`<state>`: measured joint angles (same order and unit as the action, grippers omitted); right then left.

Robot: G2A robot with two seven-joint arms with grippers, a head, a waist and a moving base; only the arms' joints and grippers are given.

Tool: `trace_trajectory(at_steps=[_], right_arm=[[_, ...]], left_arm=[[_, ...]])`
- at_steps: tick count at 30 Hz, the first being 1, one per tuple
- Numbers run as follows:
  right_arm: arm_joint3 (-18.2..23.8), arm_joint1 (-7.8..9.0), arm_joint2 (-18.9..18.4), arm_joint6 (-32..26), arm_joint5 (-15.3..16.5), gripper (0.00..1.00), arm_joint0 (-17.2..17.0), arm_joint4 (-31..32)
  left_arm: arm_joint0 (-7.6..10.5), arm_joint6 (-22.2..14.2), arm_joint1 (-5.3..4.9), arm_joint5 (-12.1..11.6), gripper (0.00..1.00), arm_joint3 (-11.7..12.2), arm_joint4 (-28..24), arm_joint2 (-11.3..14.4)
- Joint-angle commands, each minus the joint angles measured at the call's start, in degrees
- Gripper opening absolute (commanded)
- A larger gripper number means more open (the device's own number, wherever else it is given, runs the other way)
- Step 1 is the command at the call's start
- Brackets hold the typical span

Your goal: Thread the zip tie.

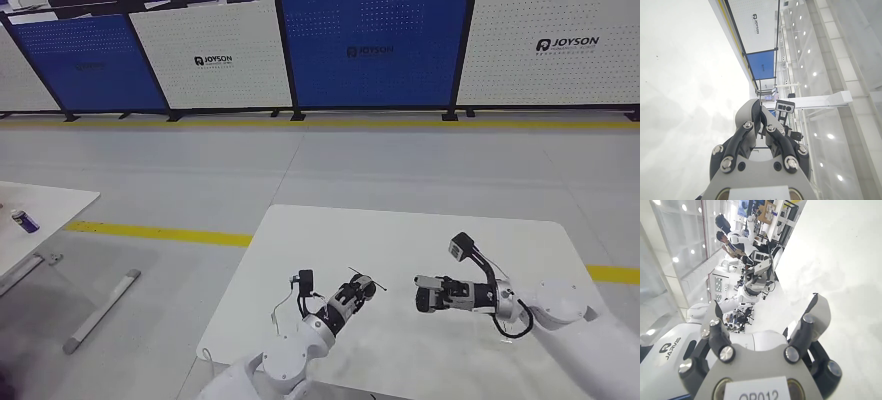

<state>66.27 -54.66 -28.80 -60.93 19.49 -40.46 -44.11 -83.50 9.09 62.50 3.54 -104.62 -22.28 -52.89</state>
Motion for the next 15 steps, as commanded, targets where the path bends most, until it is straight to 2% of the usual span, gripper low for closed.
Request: trace_trajectory(at_steps=[1, 3, 13, 15], right_arm=[[-2.53, -1.83, 1.59, -0.26, -0.08, 1.0, 0.83, 0.83], [-4.47, -3.09, 2.3, -0.54, -0.34, 1.0, 1.59, 0.66], [-4.47, -3.09, 2.3, -0.54, -0.34, 1.0, 1.59, 0.66], [-4.47, -3.09, 2.3, -0.54, -0.34, 1.0, 1.59, 0.66]], left_arm=[[0.0, 0.0, 0.0, 0.0, 0.0, 0.0, 0.0, 0.0], [0.0, 0.0, 0.0, 0.0, 0.0, 0.0, 0.0, 0.0], [-0.03, 0.01, 0.03, -0.05, 0.0, 0.02, -0.21, -0.01], [0.03, 0.32, 0.4, 0.35, 0.0, 0.22, -3.59, -0.19]])
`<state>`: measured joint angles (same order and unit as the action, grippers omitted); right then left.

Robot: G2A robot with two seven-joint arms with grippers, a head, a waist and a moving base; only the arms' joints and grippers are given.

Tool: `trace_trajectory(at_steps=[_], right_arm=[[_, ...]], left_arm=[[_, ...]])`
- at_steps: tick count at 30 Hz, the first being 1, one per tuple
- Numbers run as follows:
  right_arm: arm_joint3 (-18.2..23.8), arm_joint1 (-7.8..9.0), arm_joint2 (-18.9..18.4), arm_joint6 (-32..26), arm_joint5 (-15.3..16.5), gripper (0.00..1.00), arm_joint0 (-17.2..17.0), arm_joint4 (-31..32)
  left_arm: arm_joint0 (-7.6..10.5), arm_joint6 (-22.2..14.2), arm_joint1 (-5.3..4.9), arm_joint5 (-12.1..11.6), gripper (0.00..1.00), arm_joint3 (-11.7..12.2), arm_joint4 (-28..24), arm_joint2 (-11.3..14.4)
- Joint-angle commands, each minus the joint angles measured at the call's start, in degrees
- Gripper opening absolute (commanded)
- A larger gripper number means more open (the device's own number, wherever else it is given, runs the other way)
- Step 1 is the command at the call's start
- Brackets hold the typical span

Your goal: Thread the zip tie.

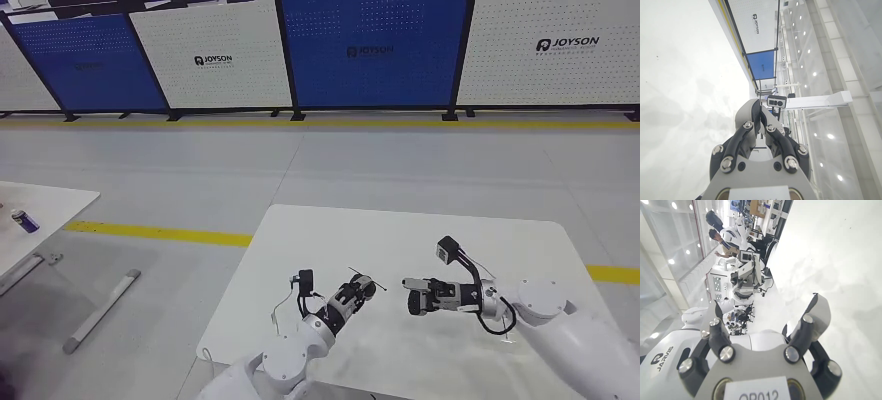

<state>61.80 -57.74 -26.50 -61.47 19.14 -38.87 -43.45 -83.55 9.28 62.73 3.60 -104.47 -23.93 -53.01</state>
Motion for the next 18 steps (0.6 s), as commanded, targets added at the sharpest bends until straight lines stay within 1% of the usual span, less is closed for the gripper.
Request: trace_trajectory(at_steps=[1, 5, 6, 13, 18], right_arm=[[0.0, 0.0, 0.0, 0.0, 0.0, 1.0, 0.0, 0.0], [0.0, 0.0, 0.0, 0.0, 0.0, 1.0, 0.0, 0.0], [0.0, 0.0, 0.0, 0.0, 0.0, 1.0, 0.0, 0.0], [0.08, -0.01, -0.04, 0.31, 0.0, 1.0, -0.14, 0.1], [1.85, -0.24, -1.87, 1.42, 0.34, 1.0, -1.15, 3.45]], left_arm=[[0.21, 0.25, 0.37, 0.62, 0.0, 0.18, -3.48, -0.05], [1.16, 1.09, 1.33, 1.13, 0.0, 0.72, -7.53, 1.11], [1.45, 1.18, 1.49, 1.07, 0.0, 0.83, -7.27, 1.44], [1.45, 1.18, 1.49, 1.07, 0.0, 0.83, -7.27, 1.44], [1.45, 1.18, 1.49, 1.07, 0.0, 0.83, -7.27, 1.44]])
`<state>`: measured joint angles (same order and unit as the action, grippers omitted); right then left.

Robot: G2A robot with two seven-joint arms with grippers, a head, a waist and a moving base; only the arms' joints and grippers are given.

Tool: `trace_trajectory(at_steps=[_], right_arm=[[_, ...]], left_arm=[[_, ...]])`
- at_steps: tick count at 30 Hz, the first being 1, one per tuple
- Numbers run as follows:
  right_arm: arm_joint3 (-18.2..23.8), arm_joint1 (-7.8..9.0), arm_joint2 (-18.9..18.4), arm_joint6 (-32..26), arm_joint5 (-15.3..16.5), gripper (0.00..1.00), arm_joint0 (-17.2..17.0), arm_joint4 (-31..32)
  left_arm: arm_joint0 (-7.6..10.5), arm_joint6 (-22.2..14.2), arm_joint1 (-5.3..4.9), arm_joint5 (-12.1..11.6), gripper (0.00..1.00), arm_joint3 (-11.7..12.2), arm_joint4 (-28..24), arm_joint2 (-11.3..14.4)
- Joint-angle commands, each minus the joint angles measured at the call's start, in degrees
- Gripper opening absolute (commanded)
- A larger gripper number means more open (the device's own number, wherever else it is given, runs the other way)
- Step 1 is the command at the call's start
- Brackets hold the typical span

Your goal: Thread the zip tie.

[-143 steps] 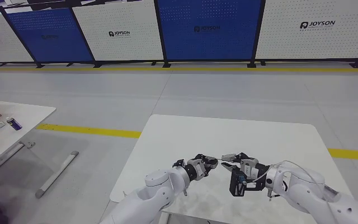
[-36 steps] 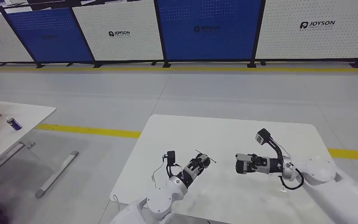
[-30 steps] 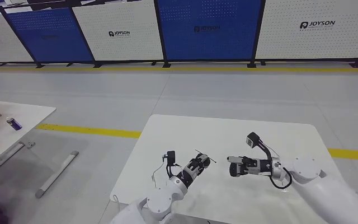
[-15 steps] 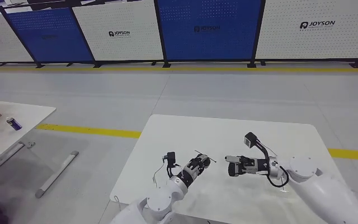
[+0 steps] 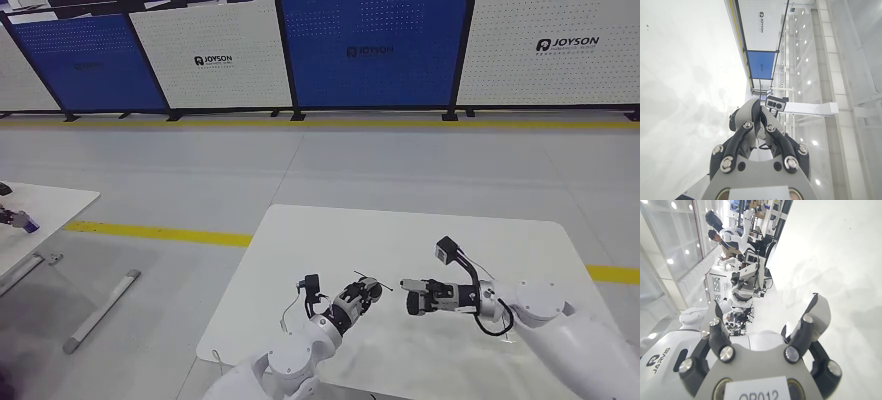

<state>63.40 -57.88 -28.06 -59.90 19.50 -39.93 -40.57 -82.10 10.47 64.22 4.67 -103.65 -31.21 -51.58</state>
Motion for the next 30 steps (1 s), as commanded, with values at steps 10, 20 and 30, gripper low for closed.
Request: trace_trajectory(at_steps=[10, 20, 30], right_arm=[[-0.1, -1.48, -1.35, -1.26, -0.02, 1.0, 0.0, 1.56], [0.64, -2.13, -2.45, -1.27, -0.3, 1.0, -1.02, 1.08], [0.94, -2.55, -2.94, 1.39, -1.26, 1.0, -1.69, 2.21]], left_arm=[[0.0, 0.0, 0.0, 0.0, 0.0, 0.0, 0.0, 0.0], [0.0, 0.0, 0.0, 0.0, 0.0, 0.0, 0.0, 0.0], [0.0, 0.0, 0.0, 0.0, 0.0, 0.0, 0.0, 0.0]])
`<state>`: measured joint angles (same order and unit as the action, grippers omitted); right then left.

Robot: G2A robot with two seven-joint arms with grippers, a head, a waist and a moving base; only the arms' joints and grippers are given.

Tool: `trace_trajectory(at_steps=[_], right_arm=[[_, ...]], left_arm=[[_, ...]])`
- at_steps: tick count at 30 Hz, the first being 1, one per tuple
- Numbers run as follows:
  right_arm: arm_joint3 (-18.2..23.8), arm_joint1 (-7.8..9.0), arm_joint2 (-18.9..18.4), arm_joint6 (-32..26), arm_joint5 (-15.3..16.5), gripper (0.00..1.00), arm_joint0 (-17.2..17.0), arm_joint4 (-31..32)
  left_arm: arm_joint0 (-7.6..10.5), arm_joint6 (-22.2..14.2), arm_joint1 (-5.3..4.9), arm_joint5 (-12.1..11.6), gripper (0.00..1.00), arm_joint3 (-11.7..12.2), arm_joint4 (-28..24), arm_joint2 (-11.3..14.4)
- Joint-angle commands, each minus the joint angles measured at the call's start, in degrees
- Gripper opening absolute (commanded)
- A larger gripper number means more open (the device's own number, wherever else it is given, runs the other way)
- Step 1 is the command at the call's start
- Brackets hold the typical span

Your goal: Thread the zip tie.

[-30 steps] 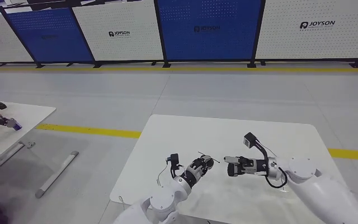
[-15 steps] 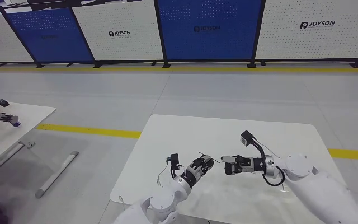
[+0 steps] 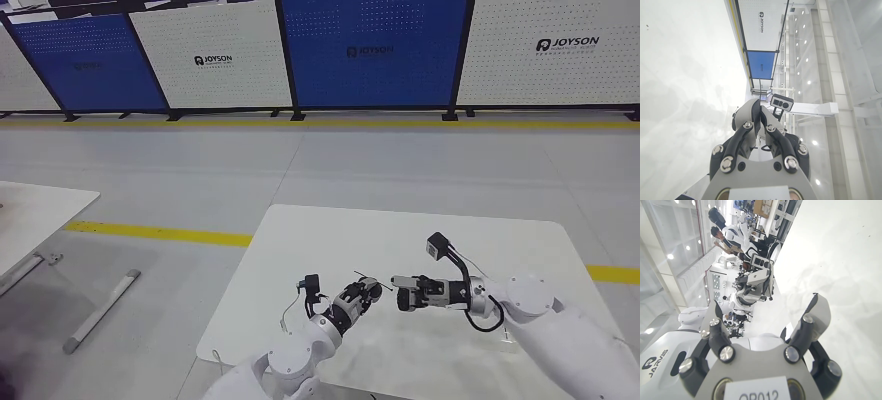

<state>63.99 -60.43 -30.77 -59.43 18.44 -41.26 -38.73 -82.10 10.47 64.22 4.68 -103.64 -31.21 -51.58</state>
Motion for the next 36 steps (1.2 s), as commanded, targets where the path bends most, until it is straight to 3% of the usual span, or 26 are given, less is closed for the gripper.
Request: trace_trajectory(at_steps=[1, 4, 5, 6, 13, 18, 20, 22, 32, 33, 34, 36], right_arm=[[0.62, 0.03, -0.52, 0.95, -0.49, 1.0, -0.64, 0.54], [0.95, 0.18, -1.81, 0.58, -0.73, 1.0, -1.38, 0.65], [1.07, 0.23, -2.3, 0.34, -0.87, 0.53, -1.64, 0.71], [1.14, 0.27, -2.65, 0.17, -0.99, 0.44, -1.83, 0.75], [1.05, 0.09, -4.38, -1.29, -2.52, 0.16, -2.82, 1.28], [0.53, -0.36, -5.13, -2.05, -3.32, 0.12, -3.02, 1.61], [0.31, -0.62, -5.33, -2.23, -3.6, 0.02, -3.01, 1.85], [0.18, -0.91, -5.43, -2.49, -3.96, 0.0, -2.94, 2.13], [-0.94, -2.01, -6.39, -3.59, -4.6, 0.0, -2.95, 2.93], [-1.09, -2.09, -6.59, -3.81, -4.54, 0.0, -3.02, 2.99], [-1.2, -2.14, -6.75, -3.94, -4.49, 0.0, -3.08, 3.08], [-1.36, -2.21, -7.25, -4.25, -4.27, 0.0, -3.25, 3.18]], left_arm=[[0.0, 0.0, 0.0, 0.0, 0.0, 0.0, 0.0, 0.0], [0.0, 0.0, 0.0, 0.0, 0.0, 0.0, 0.0, 0.0], [0.0, 0.0, 0.0, 0.0, 0.0, 0.0, 0.0, 0.0], [0.0, 0.0, 0.0, 0.0, 0.0, 0.0, 0.0, 0.0], [0.0, 0.0, 0.0, 0.0, 0.0, 0.0, 0.0, 0.0], [0.0, 0.0, 0.0, 0.0, 0.0, 0.0, 0.0, 0.0], [0.0, 0.0, 0.0, 0.0, 0.0, 0.0, 0.0, 0.0], [0.0, 0.0, 0.0, 0.0, 0.0, 0.0, 0.0, 0.0], [0.0, 0.0, 0.0, 0.0, 0.0, 0.0, 0.0, 0.0], [0.0, 0.0, 0.0, 0.0, 0.79, 0.0, 0.0, 0.0], [0.0, 0.0, 0.0, 0.0, 1.0, 0.0, 0.0, 0.0], [0.0, 0.0, 0.0, 0.0, 1.0, 0.0, 0.0, 0.0]])
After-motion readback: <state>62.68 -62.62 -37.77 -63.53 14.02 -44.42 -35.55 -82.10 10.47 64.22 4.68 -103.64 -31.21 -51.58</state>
